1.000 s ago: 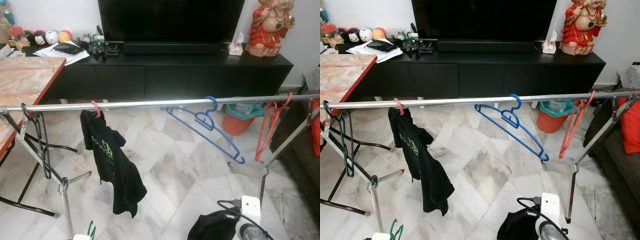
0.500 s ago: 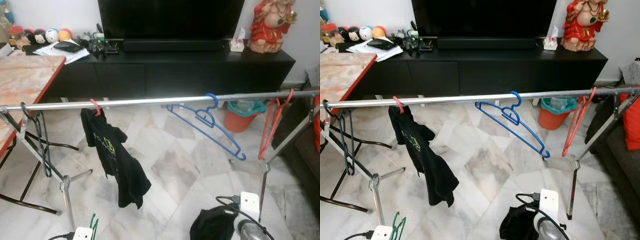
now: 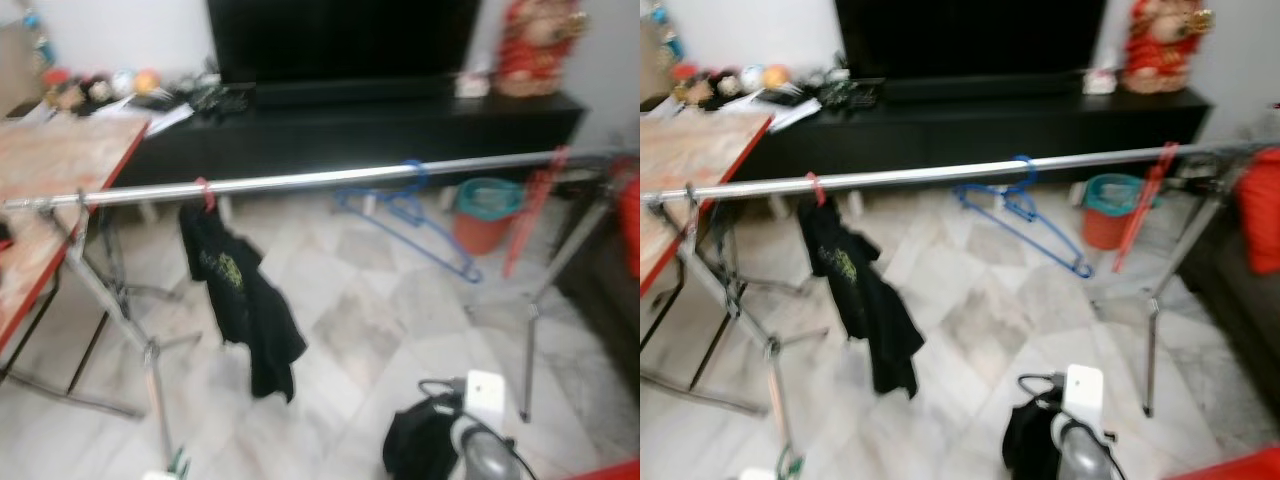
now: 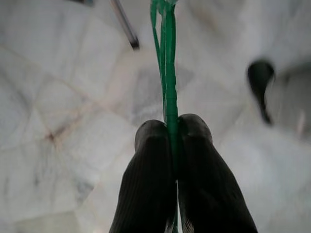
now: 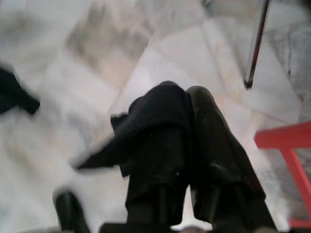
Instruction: Hang hanger
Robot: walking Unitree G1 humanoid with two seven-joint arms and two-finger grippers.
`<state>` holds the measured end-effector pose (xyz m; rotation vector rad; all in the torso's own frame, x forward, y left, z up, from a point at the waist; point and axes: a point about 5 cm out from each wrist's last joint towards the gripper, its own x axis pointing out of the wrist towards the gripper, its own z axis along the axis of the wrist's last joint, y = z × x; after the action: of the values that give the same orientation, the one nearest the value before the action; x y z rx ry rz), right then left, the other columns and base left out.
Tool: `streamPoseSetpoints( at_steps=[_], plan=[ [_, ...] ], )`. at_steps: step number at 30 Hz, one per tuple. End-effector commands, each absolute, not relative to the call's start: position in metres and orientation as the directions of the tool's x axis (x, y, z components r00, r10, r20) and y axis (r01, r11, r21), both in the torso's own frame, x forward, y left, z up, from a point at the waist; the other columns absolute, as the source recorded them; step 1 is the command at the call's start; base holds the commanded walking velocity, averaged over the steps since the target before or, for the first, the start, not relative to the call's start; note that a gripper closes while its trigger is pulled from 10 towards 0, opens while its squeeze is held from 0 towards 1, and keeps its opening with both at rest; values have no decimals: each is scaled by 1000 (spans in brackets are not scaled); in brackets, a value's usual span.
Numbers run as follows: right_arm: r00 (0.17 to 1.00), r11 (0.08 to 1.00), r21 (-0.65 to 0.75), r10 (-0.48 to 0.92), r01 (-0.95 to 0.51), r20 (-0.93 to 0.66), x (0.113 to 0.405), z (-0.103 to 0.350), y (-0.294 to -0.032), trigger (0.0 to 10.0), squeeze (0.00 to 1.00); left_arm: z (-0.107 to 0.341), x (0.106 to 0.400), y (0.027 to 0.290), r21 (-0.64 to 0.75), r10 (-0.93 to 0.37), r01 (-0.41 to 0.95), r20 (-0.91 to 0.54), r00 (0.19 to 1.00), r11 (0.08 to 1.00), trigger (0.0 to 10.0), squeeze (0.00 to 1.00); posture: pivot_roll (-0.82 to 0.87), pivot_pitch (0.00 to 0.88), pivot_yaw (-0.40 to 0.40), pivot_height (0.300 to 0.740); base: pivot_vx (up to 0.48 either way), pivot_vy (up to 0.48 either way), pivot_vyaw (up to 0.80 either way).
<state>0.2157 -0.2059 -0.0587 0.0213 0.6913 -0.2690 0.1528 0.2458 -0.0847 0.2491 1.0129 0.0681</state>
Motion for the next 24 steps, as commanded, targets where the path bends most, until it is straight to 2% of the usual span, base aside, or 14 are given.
streamPoseSetpoints(
  at_steps=[1,24],
  plan=[
    [784,966,-58,-240,254,-572,233,-46,-205,10000,0,-92,137,243,227,165,73,-860,482,971,10000,0,-114,0,81,740,-296,0,0],
    [852,969,-54,-237,240,-468,261,-24,-204,10000,0,-92,138,240,219,169,44,-855,490,975,10000,0,-83,0,56,740,-296,0,0]
  ],
)
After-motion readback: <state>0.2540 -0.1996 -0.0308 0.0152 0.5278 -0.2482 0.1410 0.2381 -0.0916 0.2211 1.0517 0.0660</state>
